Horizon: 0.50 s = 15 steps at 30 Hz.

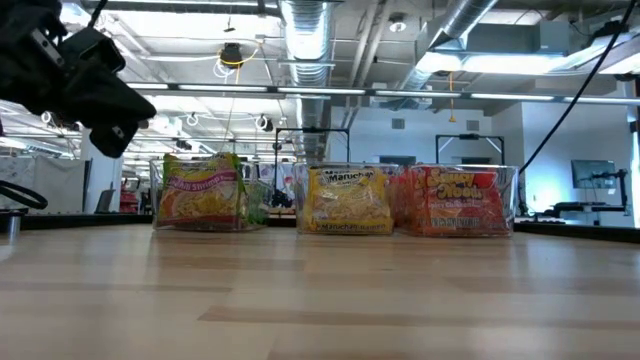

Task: Sort Maruchan noodles
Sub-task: Return to Home Position

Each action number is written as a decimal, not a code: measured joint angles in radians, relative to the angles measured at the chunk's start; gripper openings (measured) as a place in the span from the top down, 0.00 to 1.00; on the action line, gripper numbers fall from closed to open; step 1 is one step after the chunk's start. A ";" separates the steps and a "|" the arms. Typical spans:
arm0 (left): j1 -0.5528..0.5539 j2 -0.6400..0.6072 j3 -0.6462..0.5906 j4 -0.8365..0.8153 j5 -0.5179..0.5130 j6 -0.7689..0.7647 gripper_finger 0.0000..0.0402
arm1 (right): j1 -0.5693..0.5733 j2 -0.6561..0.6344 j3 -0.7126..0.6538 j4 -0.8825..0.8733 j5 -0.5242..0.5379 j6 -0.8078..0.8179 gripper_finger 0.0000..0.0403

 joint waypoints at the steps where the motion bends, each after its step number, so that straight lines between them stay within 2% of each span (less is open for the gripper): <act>1: 0.000 0.000 -0.005 0.011 -0.003 0.000 1.00 | 0.004 0.000 0.000 0.000 0.000 -0.002 0.55; 9: 0.001 0.008 -0.008 0.033 -0.117 -0.017 1.00 | 0.024 -0.113 0.001 -0.056 0.017 -0.082 0.55; 15: 0.000 0.042 -0.007 0.030 -0.098 0.161 1.00 | 0.037 -0.306 -0.047 -0.200 0.219 -0.131 0.55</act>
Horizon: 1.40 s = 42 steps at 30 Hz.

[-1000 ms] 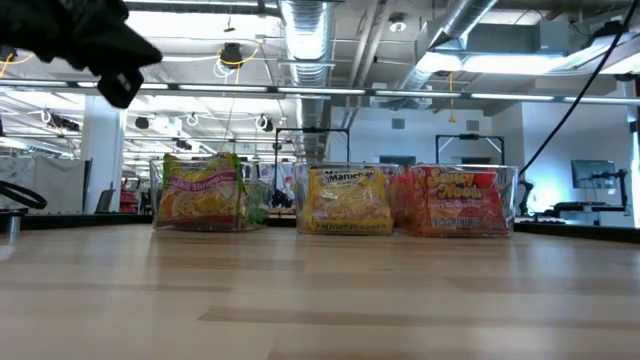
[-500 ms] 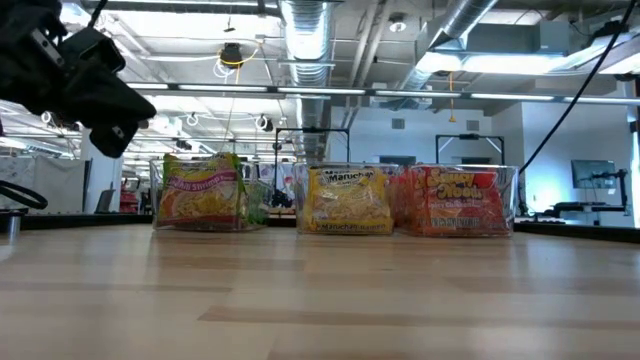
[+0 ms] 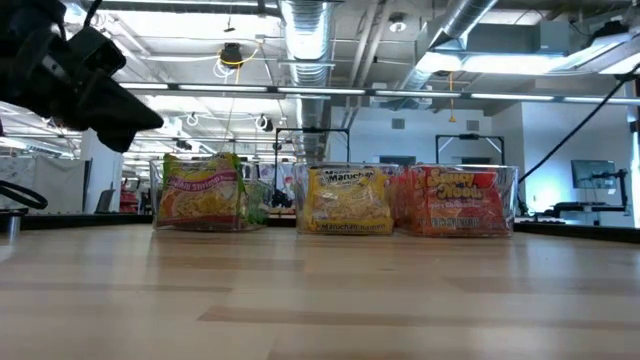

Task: Sort Maruchan noodles
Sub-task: Return to Home Position

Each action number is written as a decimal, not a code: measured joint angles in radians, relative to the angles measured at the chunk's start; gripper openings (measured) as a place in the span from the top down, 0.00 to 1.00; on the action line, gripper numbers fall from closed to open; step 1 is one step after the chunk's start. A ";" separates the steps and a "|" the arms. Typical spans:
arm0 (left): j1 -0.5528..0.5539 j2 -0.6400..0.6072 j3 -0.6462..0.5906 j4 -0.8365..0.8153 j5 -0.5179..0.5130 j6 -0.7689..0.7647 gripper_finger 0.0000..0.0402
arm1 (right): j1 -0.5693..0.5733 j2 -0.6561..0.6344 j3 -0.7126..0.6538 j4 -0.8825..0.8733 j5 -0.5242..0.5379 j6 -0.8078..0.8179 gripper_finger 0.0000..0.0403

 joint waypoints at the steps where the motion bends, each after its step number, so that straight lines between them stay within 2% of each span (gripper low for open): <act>1: 0.000 0.007 0.000 0.000 0.003 0.031 1.00 | 0.010 -0.037 -0.018 0.008 0.030 -0.002 0.55; 6: -0.001 0.028 0.000 -0.005 0.017 0.134 1.00 | 0.080 -0.259 -0.221 0.090 0.163 -0.031 0.55; 11: 0.000 0.040 0.000 -0.004 0.011 0.134 1.00 | 0.112 -0.519 -0.615 0.318 0.262 -0.015 0.55; 16: 0.000 0.039 0.000 -0.004 0.011 0.155 1.00 | 0.111 -0.742 -1.037 0.656 0.266 0.049 0.55; 20: 0.000 0.039 0.000 -0.004 0.011 0.155 1.00 | 0.111 -0.872 -1.277 0.813 0.265 0.057 0.55; 26: 0.000 0.039 0.000 -0.004 0.011 0.138 1.00 | 0.111 -1.053 -1.505 0.906 0.258 0.087 0.55; 32: 0.000 0.039 0.000 -0.004 0.011 0.141 1.00 | 0.112 -1.217 -1.681 1.011 0.160 0.081 0.55; 38: 0.000 0.039 0.000 -0.004 0.011 0.142 1.00 | 0.112 -1.333 -1.801 1.031 0.106 0.099 0.55; 42: 0.000 0.039 0.000 -0.004 0.011 0.181 1.00 | 0.112 -1.351 -1.855 1.047 0.073 0.105 0.55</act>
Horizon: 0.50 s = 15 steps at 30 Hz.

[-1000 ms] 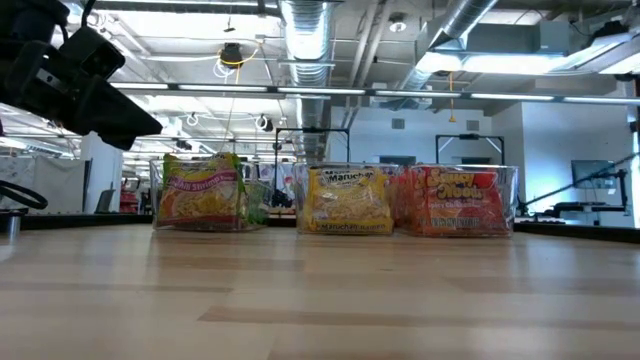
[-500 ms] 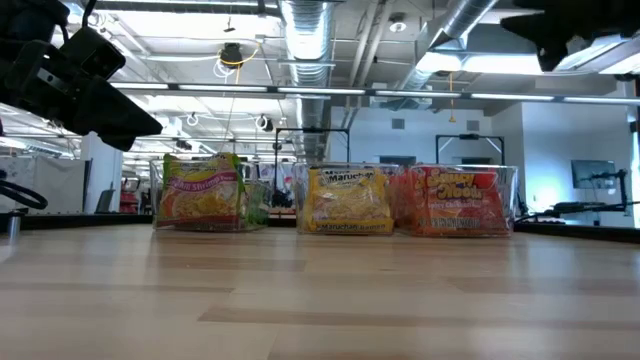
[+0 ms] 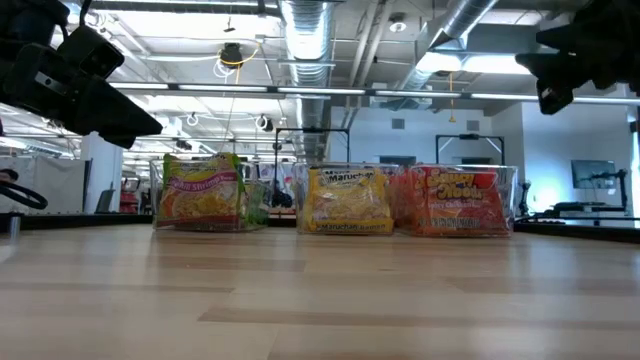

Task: Sort Maruchan noodles
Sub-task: Return to Home Position

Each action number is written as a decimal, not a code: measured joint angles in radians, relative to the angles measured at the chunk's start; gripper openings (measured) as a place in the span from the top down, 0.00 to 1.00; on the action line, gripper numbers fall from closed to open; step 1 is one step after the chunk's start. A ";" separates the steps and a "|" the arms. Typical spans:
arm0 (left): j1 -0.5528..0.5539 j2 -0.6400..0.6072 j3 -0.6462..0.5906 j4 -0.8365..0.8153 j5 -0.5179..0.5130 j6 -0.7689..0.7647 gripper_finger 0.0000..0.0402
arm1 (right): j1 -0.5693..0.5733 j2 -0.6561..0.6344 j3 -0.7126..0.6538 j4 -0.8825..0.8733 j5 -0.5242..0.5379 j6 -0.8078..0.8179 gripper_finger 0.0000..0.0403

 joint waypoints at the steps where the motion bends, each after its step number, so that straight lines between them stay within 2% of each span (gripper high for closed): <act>1: 0.000 0.000 0.000 0.000 0.000 0.008 1.00 | 0.000 0.000 -0.010 0.002 -0.012 0.000 0.55; 7: 0.000 0.000 0.000 0.000 0.000 0.012 1.00 | 0.000 0.001 -0.065 0.006 -0.124 -0.060 0.55; 11: 0.000 0.000 0.000 0.000 0.000 0.022 1.00 | 0.000 0.006 -0.090 0.015 -0.131 -0.061 0.55; 15: 0.000 0.000 0.000 0.000 0.000 0.097 1.00 | 0.000 0.018 -0.090 0.010 -0.131 -0.091 0.55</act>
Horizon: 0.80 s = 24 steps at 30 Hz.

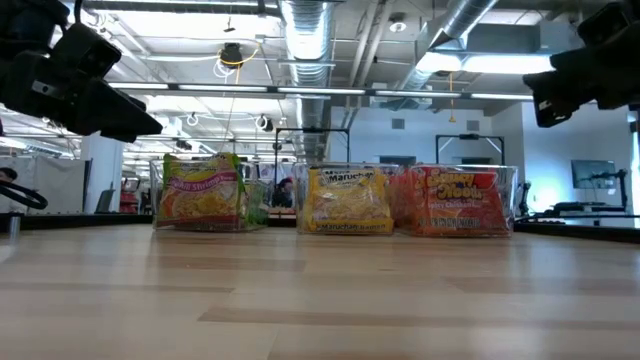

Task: Sort Maruchan noodles
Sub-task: Return to Home Position

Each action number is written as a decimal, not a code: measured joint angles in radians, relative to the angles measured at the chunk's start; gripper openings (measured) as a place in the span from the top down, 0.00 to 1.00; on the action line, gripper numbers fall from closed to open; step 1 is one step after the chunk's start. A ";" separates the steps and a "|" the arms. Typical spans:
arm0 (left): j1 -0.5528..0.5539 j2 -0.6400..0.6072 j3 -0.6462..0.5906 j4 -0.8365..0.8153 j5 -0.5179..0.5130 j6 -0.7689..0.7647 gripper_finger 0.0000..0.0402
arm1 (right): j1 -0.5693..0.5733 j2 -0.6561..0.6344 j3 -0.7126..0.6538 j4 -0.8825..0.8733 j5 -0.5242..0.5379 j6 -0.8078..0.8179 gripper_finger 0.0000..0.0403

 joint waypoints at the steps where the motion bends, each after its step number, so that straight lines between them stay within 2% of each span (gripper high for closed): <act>1: 0.000 0.000 0.000 0.000 0.000 0.015 1.00 | 0.000 -0.001 0.000 0.000 0.001 -0.009 0.55; 24: 0.000 0.000 0.000 0.000 0.001 -0.009 1.00 | -0.002 -0.001 -0.002 -0.003 0.004 -0.042 0.55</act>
